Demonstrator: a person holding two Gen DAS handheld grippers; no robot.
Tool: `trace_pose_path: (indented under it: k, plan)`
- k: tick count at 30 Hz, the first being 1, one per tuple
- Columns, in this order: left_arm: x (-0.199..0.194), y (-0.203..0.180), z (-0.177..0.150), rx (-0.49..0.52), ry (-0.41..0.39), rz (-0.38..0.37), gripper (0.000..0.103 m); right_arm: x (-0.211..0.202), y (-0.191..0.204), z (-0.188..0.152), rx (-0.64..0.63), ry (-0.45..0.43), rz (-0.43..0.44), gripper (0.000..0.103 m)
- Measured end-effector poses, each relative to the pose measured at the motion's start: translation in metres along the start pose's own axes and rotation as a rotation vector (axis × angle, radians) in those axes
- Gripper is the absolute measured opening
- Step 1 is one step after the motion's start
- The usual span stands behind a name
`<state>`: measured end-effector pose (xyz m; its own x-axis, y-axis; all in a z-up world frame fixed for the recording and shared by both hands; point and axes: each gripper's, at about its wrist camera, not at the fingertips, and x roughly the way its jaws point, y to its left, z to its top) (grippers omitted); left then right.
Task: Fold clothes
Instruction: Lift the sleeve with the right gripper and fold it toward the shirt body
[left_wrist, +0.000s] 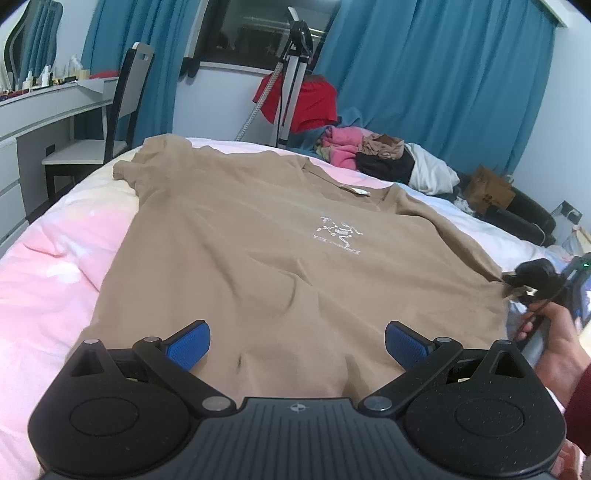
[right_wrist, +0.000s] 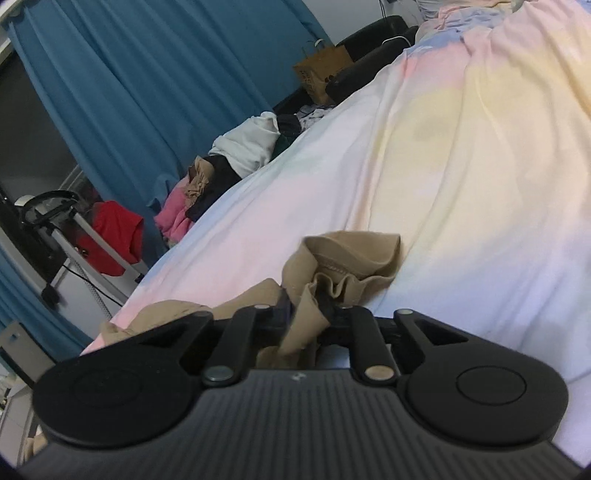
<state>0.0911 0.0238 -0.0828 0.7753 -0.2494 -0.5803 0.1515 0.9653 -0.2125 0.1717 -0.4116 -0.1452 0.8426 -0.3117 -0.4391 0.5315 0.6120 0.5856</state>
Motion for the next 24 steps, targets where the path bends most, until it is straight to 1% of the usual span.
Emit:
trace_pose_path:
  k: [3,7,11,13,16,18,19,20,22,24]
  plan:
    - [0.001,0.004,0.007,-0.018,-0.007,0.005,0.101,-0.021,0.037,0.001,-0.106,-0.073,0.042,0.012]
    - [-0.011,0.015,0.023,-0.039,-0.061,0.018,0.101,-0.049,0.086,0.001,-0.246,-0.17,0.098,0.012]
    - [-0.028,0.028,0.037,-0.023,-0.134,0.069,0.101,-0.077,0.135,0.002,-0.387,-0.266,0.154,0.012]
    - [-0.035,0.037,0.041,-0.021,-0.158,0.095,0.101,-0.091,0.16,0.002,-0.458,-0.313,0.183,0.012]
    - [-0.036,0.056,0.042,-0.062,-0.154,0.107,0.101,-0.097,0.219,-0.031,-0.576,-0.297,0.282,0.012]
    - [-0.037,0.068,0.043,-0.09,-0.151,0.115,0.101,-0.095,0.254,-0.068,-0.689,-0.27,0.337,0.012]
    - [-0.038,0.075,0.043,-0.104,-0.15,0.119,0.101,-0.09,0.27,-0.092,-0.763,-0.248,0.362,0.012]
    - [-0.038,0.081,0.044,-0.117,-0.148,0.123,0.101,-0.085,0.279,-0.113,-0.818,-0.224,0.377,0.012]
    - [-0.039,0.093,0.044,-0.145,-0.145,0.131,0.101,-0.068,0.292,-0.153,-0.897,-0.15,0.391,0.012]
    - [-0.04,0.106,0.045,-0.172,-0.143,0.139,0.101,-0.047,0.296,-0.181,-0.948,-0.082,0.363,0.013]
